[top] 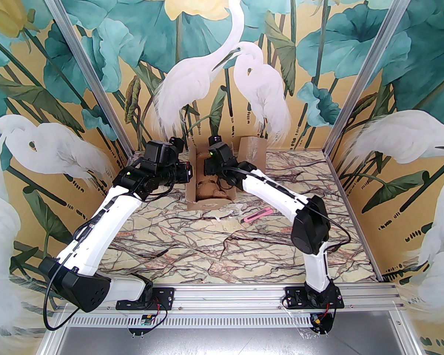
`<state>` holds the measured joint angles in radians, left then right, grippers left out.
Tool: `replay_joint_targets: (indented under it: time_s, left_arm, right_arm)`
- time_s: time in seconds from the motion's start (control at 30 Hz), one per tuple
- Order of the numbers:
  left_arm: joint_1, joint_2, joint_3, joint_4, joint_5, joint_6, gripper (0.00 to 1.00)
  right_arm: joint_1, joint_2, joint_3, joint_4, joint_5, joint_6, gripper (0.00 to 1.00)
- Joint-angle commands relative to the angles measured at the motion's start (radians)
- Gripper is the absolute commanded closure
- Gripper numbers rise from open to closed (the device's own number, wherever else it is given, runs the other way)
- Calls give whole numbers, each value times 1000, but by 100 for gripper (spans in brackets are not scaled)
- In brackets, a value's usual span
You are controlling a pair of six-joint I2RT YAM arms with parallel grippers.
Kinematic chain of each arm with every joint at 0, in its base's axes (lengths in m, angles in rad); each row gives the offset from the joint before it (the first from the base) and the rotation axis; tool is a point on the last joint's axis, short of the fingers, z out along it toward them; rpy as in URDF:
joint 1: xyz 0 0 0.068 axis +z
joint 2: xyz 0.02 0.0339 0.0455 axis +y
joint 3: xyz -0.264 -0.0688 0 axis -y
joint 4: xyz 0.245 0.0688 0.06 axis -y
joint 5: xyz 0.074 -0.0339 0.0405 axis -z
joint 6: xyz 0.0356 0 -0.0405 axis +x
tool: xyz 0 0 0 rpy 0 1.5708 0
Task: Unpack the express box
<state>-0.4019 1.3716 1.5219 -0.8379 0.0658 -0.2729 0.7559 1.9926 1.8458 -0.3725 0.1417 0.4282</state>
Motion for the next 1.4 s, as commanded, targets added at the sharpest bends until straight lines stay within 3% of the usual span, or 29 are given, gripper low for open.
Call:
replay_joint_targets:
  time_s: [0.0, 0.23, 0.6, 0.93, 1.37]
  left_arm:
    - [-6, 35, 50, -58, -96, -28, 100]
    - [42, 91, 108, -123, -59, -97, 100]
    - [95, 133, 95, -151, -32, -75, 100]
    - [196, 194, 95, -190, -32, 74, 100]
    - [377, 314, 205, -268, -41, 359, 100]
  right_arm:
    - [18, -109, -43, 123, -102, -34, 100]
    - [81, -235, -151, 224, -125, -65, 100]
    - [103, -352, -162, 329, -16, -105, 100]
    - [100, -363, 7, 265, 37, -153, 100]
    - [49, -368, -45, 158, 55, -64, 100]
